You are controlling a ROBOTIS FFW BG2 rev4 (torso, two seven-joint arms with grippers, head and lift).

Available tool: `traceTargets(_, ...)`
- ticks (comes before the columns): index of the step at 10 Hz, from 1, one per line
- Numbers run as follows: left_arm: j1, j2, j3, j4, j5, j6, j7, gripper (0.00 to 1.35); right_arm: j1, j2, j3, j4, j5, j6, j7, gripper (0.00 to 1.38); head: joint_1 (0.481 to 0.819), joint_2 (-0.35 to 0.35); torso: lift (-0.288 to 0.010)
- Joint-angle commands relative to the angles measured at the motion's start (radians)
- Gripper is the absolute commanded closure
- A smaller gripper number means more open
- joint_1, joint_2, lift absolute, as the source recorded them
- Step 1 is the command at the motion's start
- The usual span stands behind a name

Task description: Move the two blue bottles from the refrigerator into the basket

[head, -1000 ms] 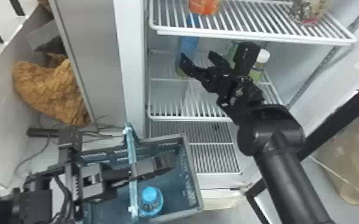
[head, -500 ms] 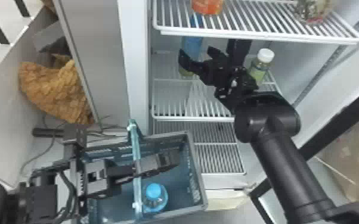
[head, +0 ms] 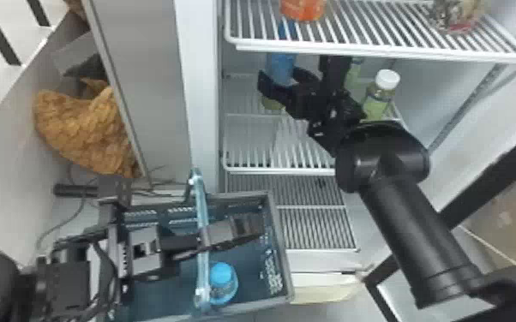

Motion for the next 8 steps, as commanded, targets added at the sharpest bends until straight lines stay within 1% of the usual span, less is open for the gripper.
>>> traceTargets(1,0.0,0.0,0.001,0.002,0.0,0.0,0.0,1.2,-0.007,0.0,-0.005,0.016,-0.006,0.016,-0.004,0.85,0.695,-0.111,-0.22)
traceTargets(2,0.002,0.002,-0.001,0.002,0.002,0.0,0.0,1.2,-0.007,0.0,-0.005,0.013,-0.002,0.016,-0.007,1.0,0.695,-0.113,-0.22)
traceTargets(3,0.0,0.002,-0.001,-0.001,0.002,0.0,0.0,1.2,-0.005,-0.002,-0.005,0.008,0.008,0.013,-0.015,1.31,0.695,-0.115,-0.22)
traceTargets(4,0.0,0.002,-0.001,0.002,0.002,0.0,0.0,1.2,0.0,-0.003,-0.005,0.004,0.006,0.011,-0.015,1.28,0.695,-0.118,-0.22)
traceTargets(5,0.0,0.004,-0.003,0.002,0.002,0.0,0.0,1.2,0.01,-0.006,-0.007,-0.011,0.002,0.008,-0.013,1.28,0.695,-0.119,-0.22)
traceTargets(8,0.002,0.004,-0.005,0.002,0.002,-0.002,-0.002,1.2,0.118,-0.015,-0.06,-0.134,-0.012,-0.009,0.028,1.28,0.695,-0.124,-0.22)
